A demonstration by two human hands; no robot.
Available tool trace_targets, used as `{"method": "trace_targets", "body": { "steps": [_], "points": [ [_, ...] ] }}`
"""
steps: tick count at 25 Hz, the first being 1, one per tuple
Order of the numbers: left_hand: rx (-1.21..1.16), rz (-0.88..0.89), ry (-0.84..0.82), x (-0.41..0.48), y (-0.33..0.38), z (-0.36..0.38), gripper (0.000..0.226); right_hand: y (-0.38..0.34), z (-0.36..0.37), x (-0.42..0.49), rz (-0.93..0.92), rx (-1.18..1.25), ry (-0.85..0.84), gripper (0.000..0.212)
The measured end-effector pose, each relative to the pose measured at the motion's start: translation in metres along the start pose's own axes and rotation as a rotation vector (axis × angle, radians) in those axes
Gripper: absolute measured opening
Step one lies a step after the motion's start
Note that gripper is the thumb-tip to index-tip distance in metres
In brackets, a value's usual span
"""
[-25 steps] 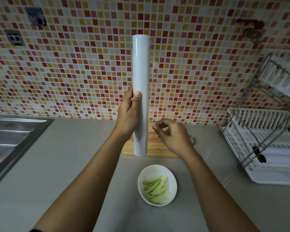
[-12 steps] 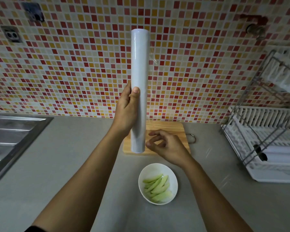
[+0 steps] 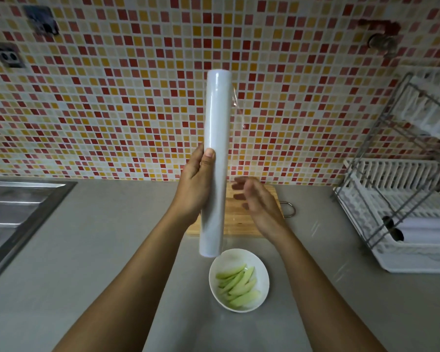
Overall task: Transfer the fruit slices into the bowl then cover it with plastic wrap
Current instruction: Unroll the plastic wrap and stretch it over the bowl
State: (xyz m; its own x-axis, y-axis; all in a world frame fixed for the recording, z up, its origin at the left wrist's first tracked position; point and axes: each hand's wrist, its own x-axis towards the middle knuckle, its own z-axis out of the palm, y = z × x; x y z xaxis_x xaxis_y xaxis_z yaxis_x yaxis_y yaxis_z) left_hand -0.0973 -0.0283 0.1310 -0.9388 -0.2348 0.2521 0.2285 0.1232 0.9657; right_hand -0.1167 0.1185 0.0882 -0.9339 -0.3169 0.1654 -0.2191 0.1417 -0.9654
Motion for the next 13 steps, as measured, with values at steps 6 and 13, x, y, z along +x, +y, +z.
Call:
{"method": "trace_targets", "body": {
  "steps": [6,13],
  "points": [
    [0.001,-0.089,-0.058,-0.023,-0.022,0.015,0.032,-0.021,0.014,0.025,-0.049,0.048,0.308,0.047],
    [0.01,-0.188,-0.019,-0.038,-0.039,0.024,0.041,0.011,0.014,0.02,-0.071,-0.115,0.406,0.028]
  ]
}}
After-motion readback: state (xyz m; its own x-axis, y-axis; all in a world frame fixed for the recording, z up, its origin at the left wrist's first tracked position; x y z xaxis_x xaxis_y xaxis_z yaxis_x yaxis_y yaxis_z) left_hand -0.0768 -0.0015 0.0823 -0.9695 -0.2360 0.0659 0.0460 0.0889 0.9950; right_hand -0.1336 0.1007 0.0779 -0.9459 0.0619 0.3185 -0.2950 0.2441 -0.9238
